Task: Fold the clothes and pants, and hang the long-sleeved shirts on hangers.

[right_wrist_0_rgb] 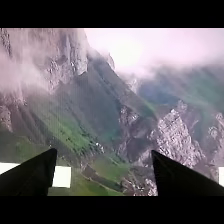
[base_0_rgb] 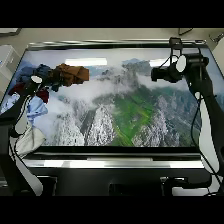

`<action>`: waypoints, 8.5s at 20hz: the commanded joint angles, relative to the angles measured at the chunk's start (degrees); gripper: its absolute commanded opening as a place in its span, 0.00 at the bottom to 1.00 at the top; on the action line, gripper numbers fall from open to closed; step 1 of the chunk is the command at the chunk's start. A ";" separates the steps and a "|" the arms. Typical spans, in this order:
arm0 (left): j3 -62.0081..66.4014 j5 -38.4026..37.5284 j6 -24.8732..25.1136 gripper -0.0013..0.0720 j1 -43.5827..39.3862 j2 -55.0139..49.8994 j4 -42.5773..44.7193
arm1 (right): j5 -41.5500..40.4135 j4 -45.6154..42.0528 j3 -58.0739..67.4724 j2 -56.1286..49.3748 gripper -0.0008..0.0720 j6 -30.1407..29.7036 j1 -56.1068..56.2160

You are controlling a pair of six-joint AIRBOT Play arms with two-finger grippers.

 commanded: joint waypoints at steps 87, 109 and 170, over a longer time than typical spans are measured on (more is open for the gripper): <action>-9.51 -4.17 37.24 0.04 -3.52 75.93 2.34 | 3.23 2.12 -1.92 47.39 0.08 -3.06 -10.16; -31.45 -0.26 32.72 0.09 -19.04 36.09 16.06 | -1.42 20.81 -54.42 23.04 0.08 5.09 -10.32; -11.34 -12.07 37.27 0.04 -4.61 79.01 -2.51 | 12.50 9.40 0.96 50.60 0.08 0.55 -16.41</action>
